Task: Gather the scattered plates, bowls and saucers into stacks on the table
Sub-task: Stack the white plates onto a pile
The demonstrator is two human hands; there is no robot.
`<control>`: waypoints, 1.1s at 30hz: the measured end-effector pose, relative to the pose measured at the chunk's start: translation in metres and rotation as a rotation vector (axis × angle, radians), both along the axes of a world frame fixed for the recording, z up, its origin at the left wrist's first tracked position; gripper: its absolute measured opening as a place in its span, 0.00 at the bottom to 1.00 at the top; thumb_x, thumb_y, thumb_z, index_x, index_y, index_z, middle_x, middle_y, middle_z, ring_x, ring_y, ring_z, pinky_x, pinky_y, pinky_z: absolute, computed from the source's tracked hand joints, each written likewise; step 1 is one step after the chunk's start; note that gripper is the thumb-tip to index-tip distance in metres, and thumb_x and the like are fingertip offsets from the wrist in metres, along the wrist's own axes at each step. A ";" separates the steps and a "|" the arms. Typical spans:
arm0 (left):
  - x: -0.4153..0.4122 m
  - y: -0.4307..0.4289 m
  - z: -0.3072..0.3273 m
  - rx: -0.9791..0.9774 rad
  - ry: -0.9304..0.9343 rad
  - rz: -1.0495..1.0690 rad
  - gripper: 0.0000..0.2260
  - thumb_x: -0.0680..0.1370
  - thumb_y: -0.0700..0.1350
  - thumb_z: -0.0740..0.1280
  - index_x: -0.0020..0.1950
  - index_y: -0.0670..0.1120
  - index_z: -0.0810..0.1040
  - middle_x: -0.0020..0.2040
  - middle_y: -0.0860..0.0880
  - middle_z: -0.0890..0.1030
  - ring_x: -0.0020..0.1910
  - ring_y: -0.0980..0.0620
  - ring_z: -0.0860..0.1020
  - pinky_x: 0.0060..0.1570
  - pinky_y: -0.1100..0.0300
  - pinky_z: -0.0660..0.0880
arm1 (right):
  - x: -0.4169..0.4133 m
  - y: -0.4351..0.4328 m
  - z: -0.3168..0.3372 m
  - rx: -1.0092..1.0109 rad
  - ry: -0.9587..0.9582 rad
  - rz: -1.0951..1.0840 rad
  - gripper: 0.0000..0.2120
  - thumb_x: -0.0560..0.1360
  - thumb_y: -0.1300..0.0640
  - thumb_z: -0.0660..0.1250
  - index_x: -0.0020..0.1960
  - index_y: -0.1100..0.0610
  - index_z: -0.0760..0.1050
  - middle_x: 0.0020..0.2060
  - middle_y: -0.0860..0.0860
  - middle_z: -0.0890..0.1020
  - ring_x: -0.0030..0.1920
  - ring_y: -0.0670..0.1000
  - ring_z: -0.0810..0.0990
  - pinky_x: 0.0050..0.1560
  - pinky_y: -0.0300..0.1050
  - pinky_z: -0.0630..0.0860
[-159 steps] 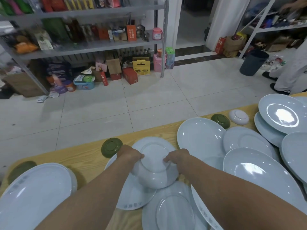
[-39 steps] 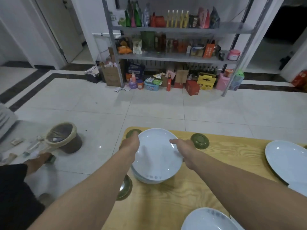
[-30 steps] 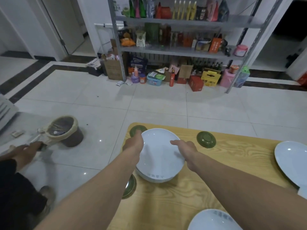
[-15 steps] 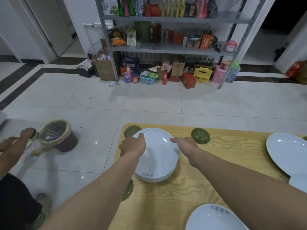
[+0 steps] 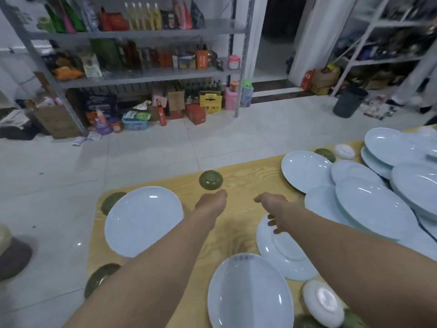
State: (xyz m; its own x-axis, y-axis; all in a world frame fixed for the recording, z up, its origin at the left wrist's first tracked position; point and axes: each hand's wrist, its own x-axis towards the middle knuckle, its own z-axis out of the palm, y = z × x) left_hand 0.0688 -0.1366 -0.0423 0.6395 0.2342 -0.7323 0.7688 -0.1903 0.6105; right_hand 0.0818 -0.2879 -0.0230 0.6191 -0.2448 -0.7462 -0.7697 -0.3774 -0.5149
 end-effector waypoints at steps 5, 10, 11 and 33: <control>-0.034 -0.020 -0.021 0.071 0.115 -0.029 0.24 0.81 0.54 0.57 0.71 0.40 0.67 0.65 0.41 0.72 0.62 0.41 0.72 0.50 0.53 0.66 | -0.027 -0.039 -0.021 -0.051 0.114 0.062 0.28 0.78 0.50 0.64 0.73 0.61 0.63 0.60 0.62 0.72 0.54 0.64 0.74 0.60 0.62 0.72; -0.075 -0.021 -0.037 0.073 0.153 0.102 0.22 0.82 0.52 0.57 0.72 0.41 0.67 0.64 0.42 0.72 0.65 0.42 0.71 0.50 0.53 0.62 | -0.051 -0.061 -0.043 -0.036 0.135 0.170 0.20 0.77 0.46 0.65 0.59 0.61 0.70 0.45 0.58 0.73 0.45 0.59 0.74 0.54 0.56 0.74; -0.084 -0.021 -0.038 0.053 0.151 0.141 0.21 0.82 0.52 0.57 0.72 0.42 0.67 0.65 0.42 0.72 0.65 0.42 0.71 0.50 0.53 0.62 | -0.058 -0.064 -0.045 -0.026 0.142 0.186 0.21 0.76 0.45 0.65 0.58 0.62 0.71 0.43 0.57 0.73 0.42 0.58 0.73 0.51 0.53 0.73; -0.180 -0.040 -0.067 -0.183 0.182 0.456 0.13 0.78 0.51 0.61 0.57 0.46 0.75 0.52 0.43 0.81 0.49 0.41 0.79 0.48 0.49 0.75 | -0.130 -0.068 -0.078 0.172 0.026 0.138 0.23 0.78 0.57 0.66 0.70 0.63 0.68 0.52 0.58 0.77 0.38 0.56 0.78 0.31 0.46 0.72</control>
